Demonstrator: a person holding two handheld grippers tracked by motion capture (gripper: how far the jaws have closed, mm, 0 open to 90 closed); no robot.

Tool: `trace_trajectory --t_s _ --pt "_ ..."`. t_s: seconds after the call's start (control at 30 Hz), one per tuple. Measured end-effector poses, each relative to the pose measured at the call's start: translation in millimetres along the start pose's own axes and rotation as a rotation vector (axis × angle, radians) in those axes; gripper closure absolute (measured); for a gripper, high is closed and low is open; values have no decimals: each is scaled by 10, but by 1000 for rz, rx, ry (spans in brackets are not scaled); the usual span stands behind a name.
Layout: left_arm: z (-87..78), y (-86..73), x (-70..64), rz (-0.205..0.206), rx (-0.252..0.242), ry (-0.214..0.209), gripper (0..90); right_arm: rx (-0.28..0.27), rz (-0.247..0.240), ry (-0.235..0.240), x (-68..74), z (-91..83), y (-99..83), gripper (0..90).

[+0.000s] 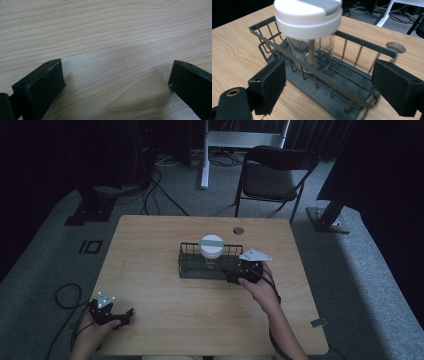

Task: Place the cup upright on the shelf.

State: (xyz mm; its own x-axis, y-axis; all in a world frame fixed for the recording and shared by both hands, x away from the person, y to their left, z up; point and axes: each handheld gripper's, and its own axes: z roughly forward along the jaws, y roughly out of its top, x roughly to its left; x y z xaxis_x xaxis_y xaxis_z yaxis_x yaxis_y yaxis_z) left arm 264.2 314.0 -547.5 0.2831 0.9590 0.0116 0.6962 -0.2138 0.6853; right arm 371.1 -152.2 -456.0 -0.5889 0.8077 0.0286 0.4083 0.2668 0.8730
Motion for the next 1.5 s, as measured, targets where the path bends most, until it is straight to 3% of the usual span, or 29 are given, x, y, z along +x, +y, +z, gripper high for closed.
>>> trace_trajectory --t_s 0.43,1.0,1.5 --pt "0 0 0 1 0 -1 3 11 15 -41 -187 -206 -247 126" --pt "0 0 0 1 1 -1 3 36 46 -49 -381 -291 -645 129" --pt "0 0 0 0 0 0 3 68 68 -85 -563 -387 -958 131"
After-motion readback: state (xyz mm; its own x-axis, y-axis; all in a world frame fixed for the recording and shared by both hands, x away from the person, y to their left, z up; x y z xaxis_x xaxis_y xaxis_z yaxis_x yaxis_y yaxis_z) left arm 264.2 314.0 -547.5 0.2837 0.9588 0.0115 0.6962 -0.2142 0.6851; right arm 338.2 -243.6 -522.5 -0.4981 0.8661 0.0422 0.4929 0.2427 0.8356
